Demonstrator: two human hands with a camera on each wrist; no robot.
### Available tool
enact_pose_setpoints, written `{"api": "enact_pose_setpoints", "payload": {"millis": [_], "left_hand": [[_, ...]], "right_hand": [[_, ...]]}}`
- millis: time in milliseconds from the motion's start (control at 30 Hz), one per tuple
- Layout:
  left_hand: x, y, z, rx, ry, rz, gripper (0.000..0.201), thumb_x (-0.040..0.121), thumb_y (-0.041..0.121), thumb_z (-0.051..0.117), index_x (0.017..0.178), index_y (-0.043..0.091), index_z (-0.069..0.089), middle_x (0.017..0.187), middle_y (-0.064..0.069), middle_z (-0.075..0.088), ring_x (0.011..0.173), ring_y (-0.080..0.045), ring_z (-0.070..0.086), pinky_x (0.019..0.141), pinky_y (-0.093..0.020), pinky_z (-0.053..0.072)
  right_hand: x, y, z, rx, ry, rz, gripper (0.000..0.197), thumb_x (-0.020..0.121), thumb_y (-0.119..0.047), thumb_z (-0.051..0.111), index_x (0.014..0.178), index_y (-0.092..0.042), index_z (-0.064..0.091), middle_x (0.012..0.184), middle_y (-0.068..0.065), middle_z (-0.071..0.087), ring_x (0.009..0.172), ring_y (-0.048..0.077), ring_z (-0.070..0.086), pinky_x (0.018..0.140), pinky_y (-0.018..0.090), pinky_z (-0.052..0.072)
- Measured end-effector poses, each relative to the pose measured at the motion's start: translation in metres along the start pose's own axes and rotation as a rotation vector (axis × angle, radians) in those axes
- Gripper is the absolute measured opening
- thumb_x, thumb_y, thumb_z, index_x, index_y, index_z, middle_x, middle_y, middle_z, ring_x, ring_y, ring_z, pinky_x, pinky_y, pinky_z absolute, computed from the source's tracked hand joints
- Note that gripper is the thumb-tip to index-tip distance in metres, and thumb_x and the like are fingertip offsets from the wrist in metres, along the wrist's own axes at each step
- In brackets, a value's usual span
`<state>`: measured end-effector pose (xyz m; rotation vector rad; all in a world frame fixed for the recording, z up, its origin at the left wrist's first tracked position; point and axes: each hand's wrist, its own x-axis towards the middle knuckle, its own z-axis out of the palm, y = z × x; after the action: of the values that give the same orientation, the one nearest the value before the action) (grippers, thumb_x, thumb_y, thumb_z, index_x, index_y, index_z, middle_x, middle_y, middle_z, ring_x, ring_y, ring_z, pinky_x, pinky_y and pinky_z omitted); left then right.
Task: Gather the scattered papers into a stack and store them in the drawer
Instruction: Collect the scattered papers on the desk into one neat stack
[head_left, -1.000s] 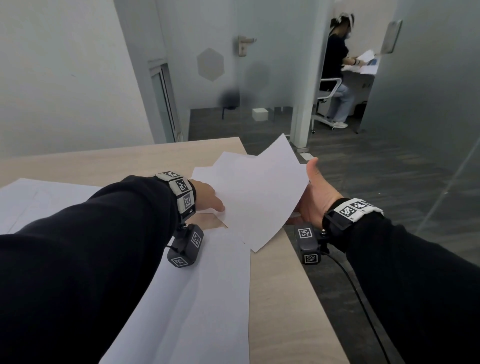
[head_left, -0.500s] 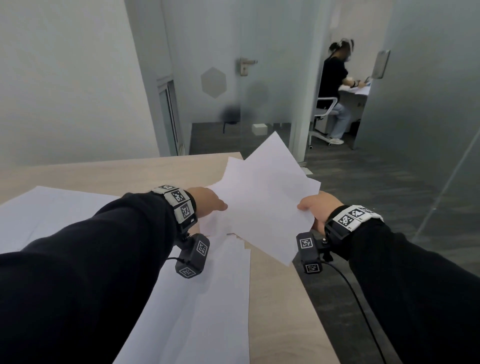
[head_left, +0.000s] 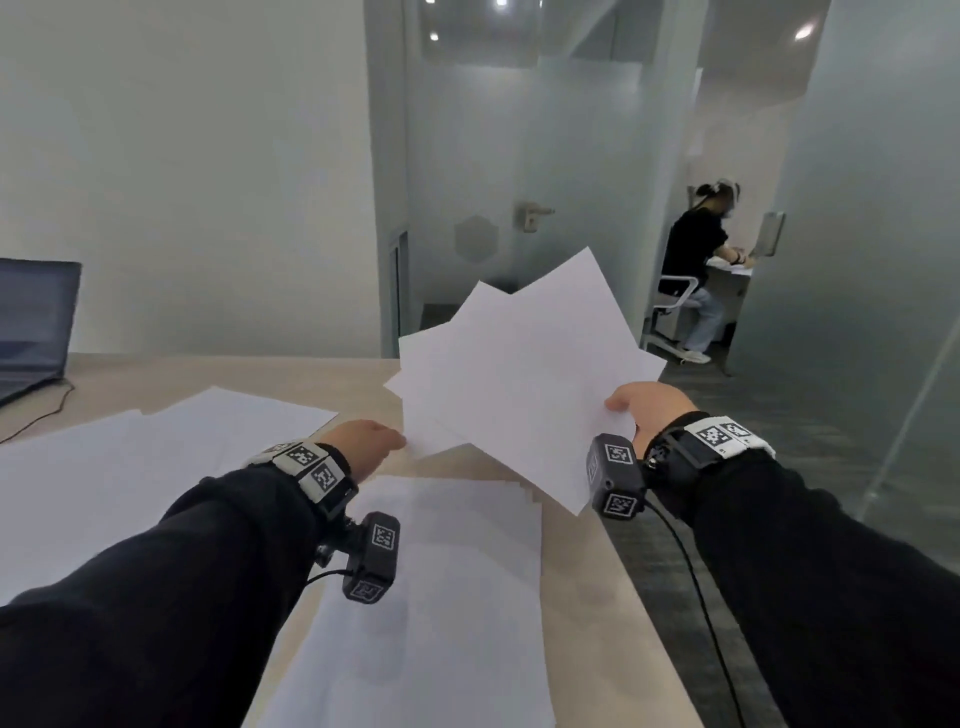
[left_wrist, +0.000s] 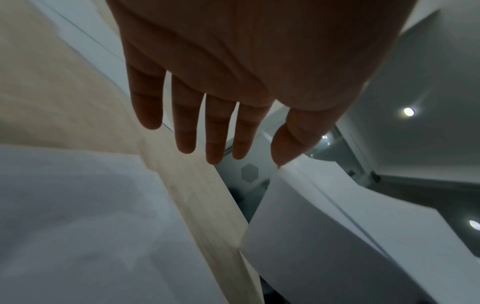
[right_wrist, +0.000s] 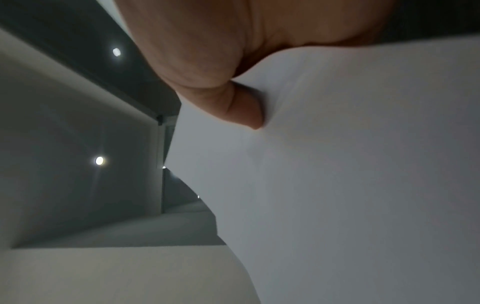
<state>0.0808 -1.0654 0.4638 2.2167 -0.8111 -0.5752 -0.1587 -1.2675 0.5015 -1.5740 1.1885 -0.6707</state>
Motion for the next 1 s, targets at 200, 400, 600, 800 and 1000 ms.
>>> {"api": "enact_pose_setpoints", "payload": {"millis": [200, 400, 600, 800, 1000], "left_hand": [[-0.051, -0.063, -0.017, -0.558, 0.018, -0.223, 0.031, 0.092, 0.037, 0.046, 0.112, 0.019, 0.061, 0.115, -0.003, 0.068, 0.101, -0.027, 0.065, 0.083, -0.042, 0.049], [-0.092, -0.096, -0.016, -0.652, -0.059, -0.263, 0.033, 0.094, 0.042, 0.05, 0.107, 0.013, 0.062, 0.107, -0.009, 0.068, 0.081, -0.032, 0.068, 0.069, -0.036, 0.05], [-0.115, -0.117, -0.015, -0.548, -0.057, -0.244, 0.019, 0.09, 0.018, 0.065, 0.108, 0.011, 0.063, 0.106, -0.009, 0.068, 0.077, -0.027, 0.069, 0.055, -0.032, 0.052], [-0.125, -0.128, -0.017, -0.451, -0.04, -0.192, 0.027, 0.085, 0.002, 0.066, 0.107, 0.018, 0.065, 0.099, -0.01, 0.071, 0.075, -0.017, 0.069, 0.05, -0.025, 0.053], [-0.123, -0.129, -0.01, -0.435, -0.078, -0.208, 0.022, 0.085, 0.002, 0.067, 0.103, 0.014, 0.068, 0.096, -0.01, 0.07, 0.068, -0.02, 0.066, 0.05, -0.026, 0.052]], "right_hand": [[-0.047, 0.041, 0.016, -0.006, -0.016, 0.114, 0.058, 0.084, -0.005, 0.064, 0.14, 0.004, 0.047, 0.117, 0.015, 0.049, 0.107, 0.026, 0.051, 0.101, 0.046, 0.049], [-0.088, 0.089, 0.033, -0.134, -0.058, 0.281, 0.017, 0.085, 0.003, 0.062, 0.102, 0.005, 0.061, 0.104, 0.023, 0.059, 0.111, 0.039, 0.059, 0.102, 0.056, 0.047], [-0.116, 0.102, 0.043, -0.34, -0.153, 0.172, 0.018, 0.09, -0.012, 0.06, 0.074, -0.018, 0.053, 0.096, 0.01, 0.056, 0.094, 0.024, 0.054, 0.082, 0.034, 0.048], [-0.111, 0.12, 0.038, -0.373, -0.171, 0.03, 0.035, 0.07, -0.011, 0.069, 0.103, -0.003, 0.068, 0.102, 0.018, 0.074, 0.095, 0.036, 0.071, 0.091, 0.047, 0.057], [-0.105, 0.133, 0.025, -0.243, -0.132, 0.03, 0.037, 0.073, -0.014, 0.077, 0.109, -0.011, 0.071, 0.104, 0.017, 0.075, 0.096, 0.037, 0.072, 0.09, 0.056, 0.056]]}}
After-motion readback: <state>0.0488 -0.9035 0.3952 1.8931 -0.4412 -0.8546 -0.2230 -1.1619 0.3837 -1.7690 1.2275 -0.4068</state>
